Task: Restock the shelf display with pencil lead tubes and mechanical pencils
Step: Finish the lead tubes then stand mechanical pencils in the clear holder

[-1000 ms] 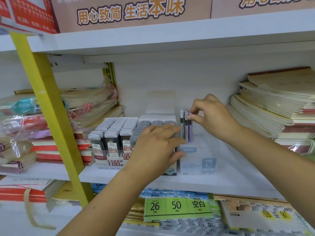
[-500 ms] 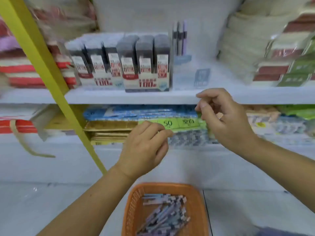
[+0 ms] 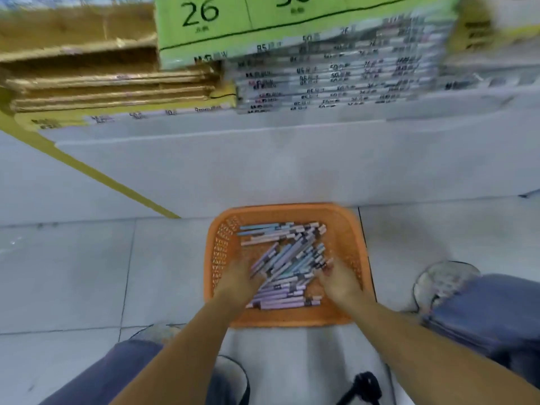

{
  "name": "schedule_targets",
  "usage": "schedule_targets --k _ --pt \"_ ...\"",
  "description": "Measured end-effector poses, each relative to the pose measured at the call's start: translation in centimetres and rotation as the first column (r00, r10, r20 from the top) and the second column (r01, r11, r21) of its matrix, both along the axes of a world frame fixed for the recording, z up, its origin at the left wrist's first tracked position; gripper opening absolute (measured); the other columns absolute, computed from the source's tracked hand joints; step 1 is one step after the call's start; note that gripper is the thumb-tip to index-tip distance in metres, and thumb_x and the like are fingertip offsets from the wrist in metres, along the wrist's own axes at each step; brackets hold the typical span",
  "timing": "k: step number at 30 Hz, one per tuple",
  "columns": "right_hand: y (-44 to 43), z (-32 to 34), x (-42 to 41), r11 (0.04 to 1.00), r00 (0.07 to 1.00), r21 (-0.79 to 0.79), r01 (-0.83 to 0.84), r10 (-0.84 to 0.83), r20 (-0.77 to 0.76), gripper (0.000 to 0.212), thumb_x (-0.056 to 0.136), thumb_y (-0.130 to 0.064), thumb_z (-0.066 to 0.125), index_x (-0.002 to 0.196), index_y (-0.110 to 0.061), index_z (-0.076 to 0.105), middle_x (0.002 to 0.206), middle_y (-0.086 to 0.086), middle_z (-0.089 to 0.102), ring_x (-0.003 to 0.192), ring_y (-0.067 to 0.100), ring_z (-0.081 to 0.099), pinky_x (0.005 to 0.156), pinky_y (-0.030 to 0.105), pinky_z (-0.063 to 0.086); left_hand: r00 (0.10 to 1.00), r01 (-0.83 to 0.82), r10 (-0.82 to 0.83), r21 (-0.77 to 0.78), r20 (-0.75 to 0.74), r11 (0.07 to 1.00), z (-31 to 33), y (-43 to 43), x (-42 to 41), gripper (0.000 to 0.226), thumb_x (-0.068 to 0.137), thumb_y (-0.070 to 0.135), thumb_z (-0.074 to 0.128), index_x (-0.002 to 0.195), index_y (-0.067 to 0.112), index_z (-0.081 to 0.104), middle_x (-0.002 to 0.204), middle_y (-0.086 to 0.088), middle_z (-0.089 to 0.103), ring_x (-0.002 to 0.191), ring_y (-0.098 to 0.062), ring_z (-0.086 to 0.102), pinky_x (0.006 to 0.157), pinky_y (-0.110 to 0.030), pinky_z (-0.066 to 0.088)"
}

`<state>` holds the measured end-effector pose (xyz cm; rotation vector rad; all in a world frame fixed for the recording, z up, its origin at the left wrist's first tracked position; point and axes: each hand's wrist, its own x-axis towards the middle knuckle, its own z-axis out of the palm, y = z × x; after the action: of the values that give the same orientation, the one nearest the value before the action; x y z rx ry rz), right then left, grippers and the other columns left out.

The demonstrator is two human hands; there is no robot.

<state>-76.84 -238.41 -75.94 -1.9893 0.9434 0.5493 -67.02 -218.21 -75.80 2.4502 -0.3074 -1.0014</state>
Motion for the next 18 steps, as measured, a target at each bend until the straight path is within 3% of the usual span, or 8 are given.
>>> schedule_targets --k 5,7,10,11,13,15,18 --pt "1.4 -3.4 0.9 0.971 0.972 0.069 0.227 -0.221 -0.084 0.037 0.095 -0.035 0.06 0.12 -0.008 0.065 0.117 0.013 0.068 0.107 0.032 0.063 0.079 0.026 0.043 0.998 -0.022 0.024 0.049 -0.06 0.999 -3.4 -2.0 1.8 0.046 0.094 0.033 0.067 0.133 0.01 0.058 0.133 -0.014 0.061 0.117 -0.034 0.06 0.098 -0.039 0.049" --pt "1.7 -3.7 1.3 0.941 0.943 0.08 0.33 -0.326 -0.063 0.033 0.091 -0.031 0.067 0.117 -0.01 0.065 0.115 0.011 0.069 0.104 0.031 0.064 0.078 0.027 0.041 0.995 -0.015 0.02 0.05 -0.101 0.999 -4.2 -2.5 2.5 0.039 0.09 0.034 0.072 0.121 0.011 0.066 0.118 -0.013 0.069 0.103 -0.031 0.065 0.089 -0.041 0.053" --pt "2.3 -4.2 1.8 0.908 0.911 0.071 0.413 -0.41 -0.049 0.013 0.085 -0.026 0.073 0.089 -0.02 0.062 0.1 0.005 0.072 0.082 0.021 0.063 0.074 0.029 0.044 0.985 -0.005 0.018 0.076 -0.171 0.997 -4.8 -3.3 2.8 0.027 0.089 0.038 0.074 0.099 0.014 0.071 0.096 -0.01 0.073 0.083 -0.026 0.067 0.069 -0.034 0.052" --pt "2.5 -4.4 2.0 0.894 0.897 0.077 0.441 -0.439 -0.042 0.015 0.083 -0.025 0.075 0.083 -0.02 0.06 0.094 0.002 0.071 0.08 0.019 0.062 0.075 0.029 0.046 0.983 0.003 0.013 0.085 -0.185 0.996 -5.0 -3.4 2.7 0.025 0.089 0.039 0.073 0.096 0.015 0.07 0.092 -0.009 0.073 0.08 -0.025 0.066 0.065 -0.031 0.048" --pt "2.8 -4.6 2.5 0.863 0.872 0.126 0.489 -0.488 -0.043 0.022 0.079 -0.025 0.077 0.093 -0.014 0.065 0.094 0.002 0.071 0.088 0.021 0.066 0.081 0.032 0.052 0.983 -0.013 0.032 0.102 -0.179 0.995 -5.3 -3.5 2.3 0.021 0.089 0.037 0.073 0.091 0.017 0.066 0.085 -0.005 0.069 0.072 -0.018 0.062 0.061 -0.027 0.042" --pt "3.1 -4.8 3.0 0.841 0.856 0.171 0.513 -0.515 -0.039 0.041 0.078 -0.025 0.079 0.113 -0.01 0.063 0.106 0.004 0.069 0.096 0.023 0.065 0.086 0.031 0.051 0.982 -0.062 0.076 0.085 -0.173 0.994 -5.4 -3.4 2.0 0.014 0.09 0.029 0.073 0.093 0.02 0.064 0.088 -0.003 0.067 0.07 -0.013 0.058 0.064 -0.026 0.041" --pt "3.3 -5.0 3.3 0.813 0.849 0.265 0.518 -0.526 -0.048 0.036 0.085 -0.024 0.074 0.117 -0.01 0.063 0.11 0.008 0.069 0.092 0.022 0.065 0.073 0.025 0.049 0.968 -0.114 0.119 0.037 -0.219 0.993 -5.1 -2.9 2.2 0.018 0.095 0.024 0.066 0.111 0.015 0.066 0.092 -0.002 0.067 0.079 -0.017 0.059 0.067 -0.026 0.042"
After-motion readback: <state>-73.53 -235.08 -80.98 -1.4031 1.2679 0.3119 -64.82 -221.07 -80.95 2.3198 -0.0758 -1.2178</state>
